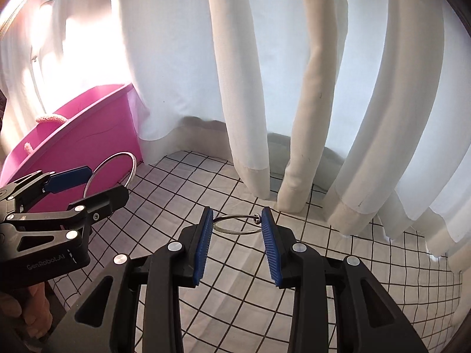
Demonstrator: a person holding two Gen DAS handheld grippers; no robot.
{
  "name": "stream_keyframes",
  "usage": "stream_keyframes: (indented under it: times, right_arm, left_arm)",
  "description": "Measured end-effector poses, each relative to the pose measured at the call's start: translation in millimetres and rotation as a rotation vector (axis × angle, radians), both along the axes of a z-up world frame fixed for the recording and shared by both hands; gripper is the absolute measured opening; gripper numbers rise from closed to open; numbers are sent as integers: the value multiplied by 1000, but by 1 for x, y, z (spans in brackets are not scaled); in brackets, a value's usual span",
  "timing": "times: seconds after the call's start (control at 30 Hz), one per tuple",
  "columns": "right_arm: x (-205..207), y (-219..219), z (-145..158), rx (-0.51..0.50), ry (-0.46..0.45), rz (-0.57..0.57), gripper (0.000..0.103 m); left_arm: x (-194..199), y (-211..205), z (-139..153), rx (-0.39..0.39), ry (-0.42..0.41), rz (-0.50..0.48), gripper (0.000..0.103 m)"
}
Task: Organize jewelry
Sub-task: 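Carry both silver rings over the pink tub with both tools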
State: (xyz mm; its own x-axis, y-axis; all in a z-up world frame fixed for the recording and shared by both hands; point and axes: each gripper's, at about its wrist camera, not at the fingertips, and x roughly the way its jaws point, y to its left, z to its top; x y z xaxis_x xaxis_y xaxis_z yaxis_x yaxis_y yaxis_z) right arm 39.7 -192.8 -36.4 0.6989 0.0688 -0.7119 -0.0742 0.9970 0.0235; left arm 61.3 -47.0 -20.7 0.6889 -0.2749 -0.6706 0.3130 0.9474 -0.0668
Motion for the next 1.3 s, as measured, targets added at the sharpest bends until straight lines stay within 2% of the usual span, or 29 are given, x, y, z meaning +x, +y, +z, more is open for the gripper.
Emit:
stream_keyframes:
  times: [0.37,0.67,0.93,1.17,1.3]
  right_arm:
    - [19,72,77,-3,-154,169,33]
    - [45,153,115,30,-235,334,33]
    - [75,222,114,60,-228,452,33]
    - [94,273,100,33,-176,523,33]
    - [104,285,86,34,-135,521,33]
  left_arm:
    - [-13,74,68,-16,-138,137,70]
    - [-15,153,93,-6,-176,304,70]
    - [-11,216,99,3,-164,425,70]
    - [2,253,73,7,-86,489,70]
    - [8,265,58,5,-42,505,70]
